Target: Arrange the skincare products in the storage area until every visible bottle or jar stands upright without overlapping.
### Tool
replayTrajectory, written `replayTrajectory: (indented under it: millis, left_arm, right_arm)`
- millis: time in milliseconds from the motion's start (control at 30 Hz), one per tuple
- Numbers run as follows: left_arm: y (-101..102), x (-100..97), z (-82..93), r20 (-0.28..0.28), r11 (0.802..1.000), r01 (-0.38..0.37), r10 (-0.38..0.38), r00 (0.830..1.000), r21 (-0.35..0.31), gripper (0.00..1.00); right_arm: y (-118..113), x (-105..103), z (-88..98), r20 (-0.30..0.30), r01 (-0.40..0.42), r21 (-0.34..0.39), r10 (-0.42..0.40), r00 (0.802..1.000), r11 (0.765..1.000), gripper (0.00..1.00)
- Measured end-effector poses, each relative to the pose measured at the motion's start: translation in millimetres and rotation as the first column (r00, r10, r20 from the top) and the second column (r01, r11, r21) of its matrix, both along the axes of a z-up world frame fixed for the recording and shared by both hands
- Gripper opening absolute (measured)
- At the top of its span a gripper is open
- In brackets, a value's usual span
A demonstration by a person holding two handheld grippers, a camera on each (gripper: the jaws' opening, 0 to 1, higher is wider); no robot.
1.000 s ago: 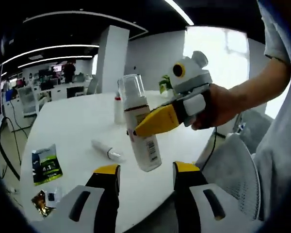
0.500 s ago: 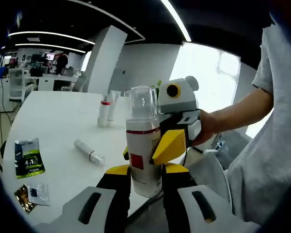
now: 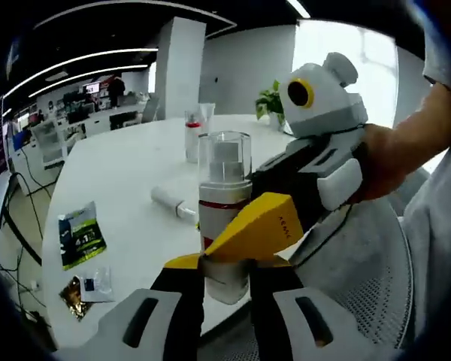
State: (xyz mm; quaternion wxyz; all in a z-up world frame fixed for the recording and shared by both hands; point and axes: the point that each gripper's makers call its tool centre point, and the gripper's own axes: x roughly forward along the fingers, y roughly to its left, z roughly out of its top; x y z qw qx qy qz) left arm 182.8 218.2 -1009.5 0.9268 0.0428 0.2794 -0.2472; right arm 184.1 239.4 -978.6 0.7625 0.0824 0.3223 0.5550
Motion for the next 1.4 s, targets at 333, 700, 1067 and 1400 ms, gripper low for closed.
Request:
replayTrajectory:
  millis: [333,700,1067,1400]
  left_arm:
    - [0.2,2.1,0.1,0.019,1.000,0.012,-0.013,1.000,0.005,0.20]
    - [-32.1,-14.8,24.7,0.082,0.963,0.222,-0.212,0.974,-0.154,0.18]
    - [-47.8,-35.3,42.0,0.077,0.888,0.340,-0.334,0.940,-0.309,0.21]
    - [-20.2,-10.5,32.9,0.066,0.965,0.155,-0.144,0.987,-0.212,0.19]
  right_arm:
    - [-4.5,9.6,-1.0,0.036,0.079,-0.068,-0.076,0.996,0.995,0.15]
    - [-25.0,-19.3,22.4,0.124,-0.317,0.012,0.313,0.942,0.948,0.14]
    - [-31.3,-42.2,41.5,0.146,-0.516,0.063,0.504,0.851,0.854,0.14]
    - [-11.3,-16.3,33.3,0.090,-0.215,0.096,0.206,0.974,0.972,0.14]
